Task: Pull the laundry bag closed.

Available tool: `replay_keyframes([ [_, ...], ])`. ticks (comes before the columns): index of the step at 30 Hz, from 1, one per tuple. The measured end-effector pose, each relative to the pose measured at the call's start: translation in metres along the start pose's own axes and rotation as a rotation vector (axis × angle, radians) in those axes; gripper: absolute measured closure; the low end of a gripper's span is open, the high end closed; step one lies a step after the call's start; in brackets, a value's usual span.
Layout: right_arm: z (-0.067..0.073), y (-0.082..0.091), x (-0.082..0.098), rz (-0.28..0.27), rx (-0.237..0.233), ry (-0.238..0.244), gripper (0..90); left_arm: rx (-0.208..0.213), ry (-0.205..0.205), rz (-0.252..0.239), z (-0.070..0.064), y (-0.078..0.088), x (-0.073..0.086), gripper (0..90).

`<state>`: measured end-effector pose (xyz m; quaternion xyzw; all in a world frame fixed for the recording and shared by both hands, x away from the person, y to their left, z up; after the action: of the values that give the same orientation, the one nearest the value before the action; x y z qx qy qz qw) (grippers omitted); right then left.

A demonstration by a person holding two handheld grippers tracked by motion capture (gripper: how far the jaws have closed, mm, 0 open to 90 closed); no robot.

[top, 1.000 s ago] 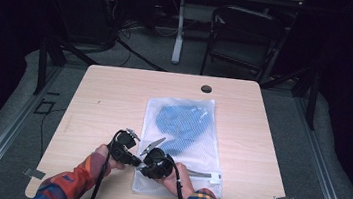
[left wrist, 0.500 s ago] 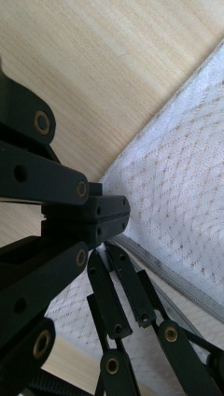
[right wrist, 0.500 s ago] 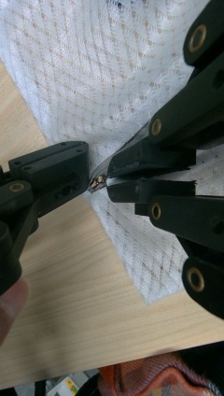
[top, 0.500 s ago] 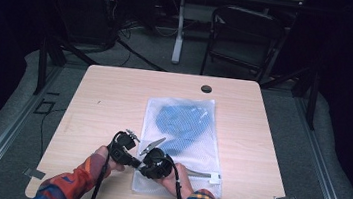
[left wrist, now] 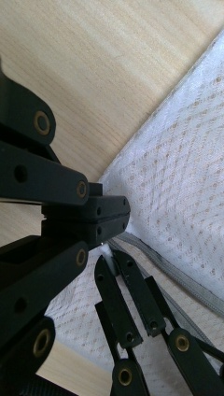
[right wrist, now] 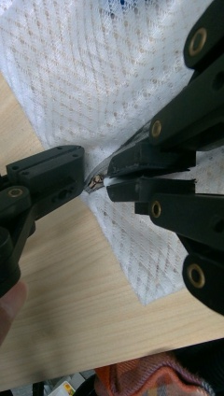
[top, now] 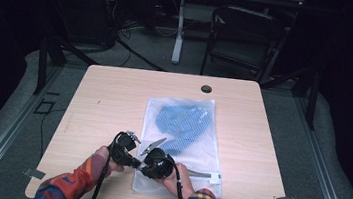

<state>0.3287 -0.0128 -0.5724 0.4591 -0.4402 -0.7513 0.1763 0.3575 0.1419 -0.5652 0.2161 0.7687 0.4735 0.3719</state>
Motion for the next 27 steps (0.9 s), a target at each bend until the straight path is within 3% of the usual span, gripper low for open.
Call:
replay_keyframes([
  [6, 0.0001, 0.0015, 0.0006, 0.000, 0.005, 0.000, 86.7, 0.005, 0.009, -0.001, 0.0010, 0.0003, 0.0003, 90.0],
  [7, 0.0000, 0.0009, 0.0008, -0.036, -0.021, -0.022, 86.6, 0.008, 0.015, -0.005, 0.0017, 0.0002, 0.0007, 90.0],
  [9, -0.0011, -0.0006, -0.0001, -0.052, -0.035, -0.041, 86.4, 0.024, 0.028, -0.009, 0.0035, -0.0001, 0.0007, 90.0],
  [16, -0.0035, -0.0054, -0.0006, -0.031, -0.066, -0.093, 85.5, 0.028, 0.026, -0.008, 0.0038, -0.0002, 0.0004, 90.0],
  [22, -0.0036, -0.0060, -0.0013, -0.029, -0.099, -0.081, 79.4, 0.029, 0.028, -0.008, 0.0038, -0.0003, 0.0003, 90.0],
  [24, -0.0035, -0.0060, -0.0021, -0.018, -0.104, -0.047, 79.7, 0.027, 0.028, -0.009, 0.0037, -0.0003, 0.0004, 90.0],
  [27, -0.0058, -0.0059, -0.0019, -0.017, -0.096, -0.106, 84.5, 0.024, 0.026, -0.008, 0.0034, -0.0002, 0.0004, 90.0],
])
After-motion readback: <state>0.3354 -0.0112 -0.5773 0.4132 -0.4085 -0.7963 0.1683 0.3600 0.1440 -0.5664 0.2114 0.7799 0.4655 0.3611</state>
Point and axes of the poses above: each handheld gripper's, and its own axes: y roughly backward along the jaws, x roughly out of its underside, z roughly to its left, the point moved 1 cm from there along -y, roughly forward along the jaws, and after that the axes turned 2 degrees about -y, right-handed, at the moved point
